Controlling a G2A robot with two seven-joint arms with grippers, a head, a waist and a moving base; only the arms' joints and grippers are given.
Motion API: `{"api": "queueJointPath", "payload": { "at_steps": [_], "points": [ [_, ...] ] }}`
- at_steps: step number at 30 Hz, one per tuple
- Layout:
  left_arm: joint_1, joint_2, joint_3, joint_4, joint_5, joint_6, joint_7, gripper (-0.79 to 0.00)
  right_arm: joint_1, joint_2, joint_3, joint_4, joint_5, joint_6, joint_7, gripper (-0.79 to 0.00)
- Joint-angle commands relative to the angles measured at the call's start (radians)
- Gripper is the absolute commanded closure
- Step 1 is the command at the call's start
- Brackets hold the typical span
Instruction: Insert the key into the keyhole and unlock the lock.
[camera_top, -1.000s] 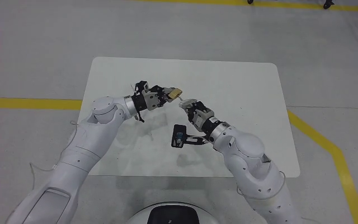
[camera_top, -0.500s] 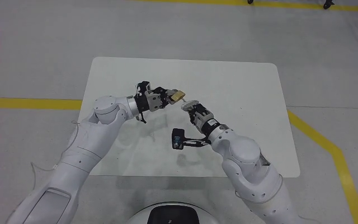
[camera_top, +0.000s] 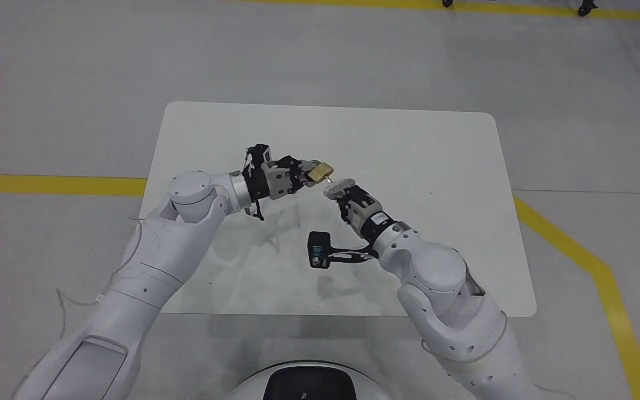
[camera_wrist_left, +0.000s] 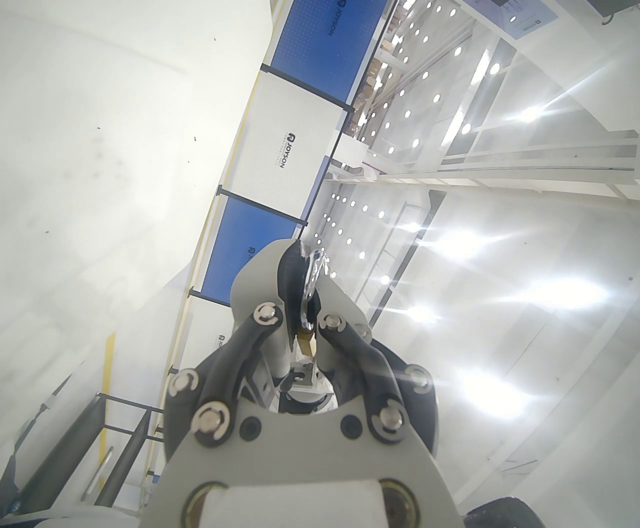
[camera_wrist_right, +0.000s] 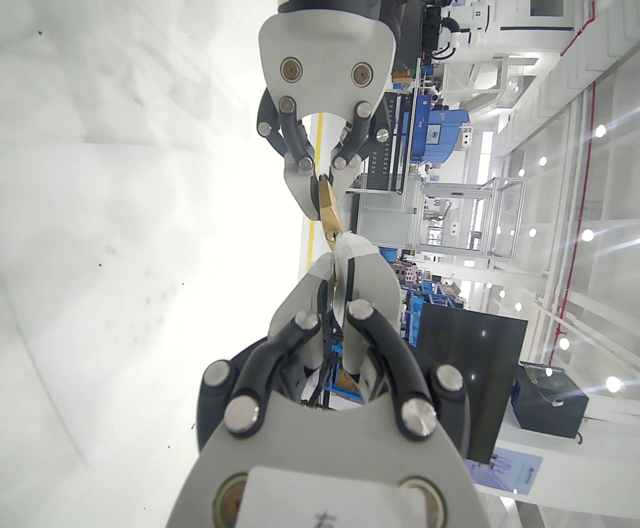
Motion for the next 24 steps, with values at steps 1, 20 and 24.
{"api": "queueJointPath", "payload": {
  "at_steps": [1, 20, 24],
  "points": [
    [0.001, 0.0, -0.001, -0.003, 0.003, -0.001, 0.001, 0.0, 0.0, 0.001, -0.002, -0.001, -0.023, 0.009, 0.001, 0.0],
    [0.008, -0.001, -0.013, -0.008, -0.011, -0.008, 0.02, 0.0, -0.002, 0.002, -0.006, 0.001, -0.054, 0.024, 0.007, 0.0],
    [0.008, -0.001, -0.013, -0.008, -0.011, -0.008, 0.02, 0.0, -0.002, 0.002, -0.006, 0.001, -0.054, 0.024, 0.007, 0.0]
  ]
}}
